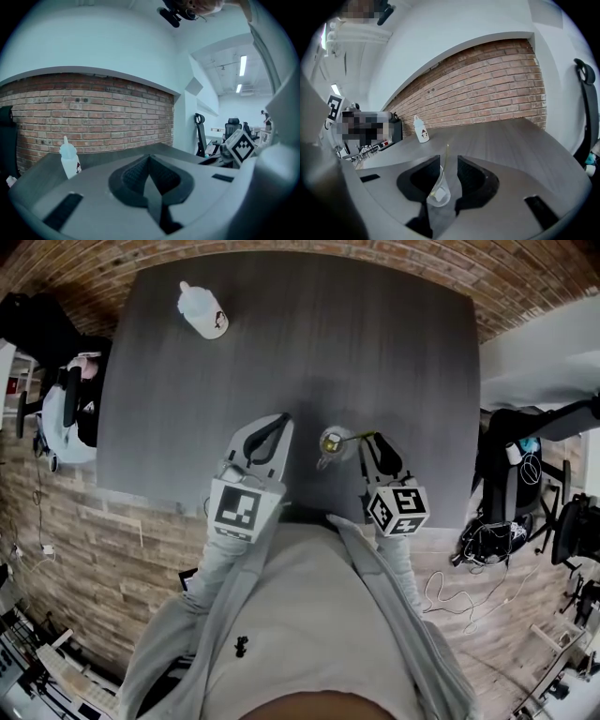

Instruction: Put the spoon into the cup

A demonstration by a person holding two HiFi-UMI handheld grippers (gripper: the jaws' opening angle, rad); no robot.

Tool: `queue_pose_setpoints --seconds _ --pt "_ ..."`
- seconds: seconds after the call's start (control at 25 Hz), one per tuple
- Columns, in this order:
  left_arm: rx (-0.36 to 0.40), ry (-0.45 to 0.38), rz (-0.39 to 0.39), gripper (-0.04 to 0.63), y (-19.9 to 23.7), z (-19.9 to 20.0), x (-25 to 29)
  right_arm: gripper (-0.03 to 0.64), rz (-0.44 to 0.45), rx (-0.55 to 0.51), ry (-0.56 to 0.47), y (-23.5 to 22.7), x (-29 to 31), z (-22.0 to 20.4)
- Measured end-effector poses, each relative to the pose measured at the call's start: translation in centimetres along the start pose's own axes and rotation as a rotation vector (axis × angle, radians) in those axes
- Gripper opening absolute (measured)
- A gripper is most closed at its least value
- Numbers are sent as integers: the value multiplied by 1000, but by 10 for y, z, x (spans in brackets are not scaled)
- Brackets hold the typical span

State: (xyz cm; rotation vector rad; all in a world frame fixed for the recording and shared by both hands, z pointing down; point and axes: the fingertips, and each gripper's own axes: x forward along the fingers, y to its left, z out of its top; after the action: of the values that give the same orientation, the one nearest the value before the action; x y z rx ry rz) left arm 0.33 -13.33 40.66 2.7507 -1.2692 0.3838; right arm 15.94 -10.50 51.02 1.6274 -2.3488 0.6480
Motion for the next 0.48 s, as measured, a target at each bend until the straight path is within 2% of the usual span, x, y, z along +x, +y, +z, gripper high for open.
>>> queue_pose_setpoints --seconds 0.16,0.48 --pt "-13 -17 8 20 1 7 -1 107 4 -19 -12 -1 -4 11" --pt "26 -70 -5 20 3 23 -1 107 -14 -75 -97 -1 -23 56"
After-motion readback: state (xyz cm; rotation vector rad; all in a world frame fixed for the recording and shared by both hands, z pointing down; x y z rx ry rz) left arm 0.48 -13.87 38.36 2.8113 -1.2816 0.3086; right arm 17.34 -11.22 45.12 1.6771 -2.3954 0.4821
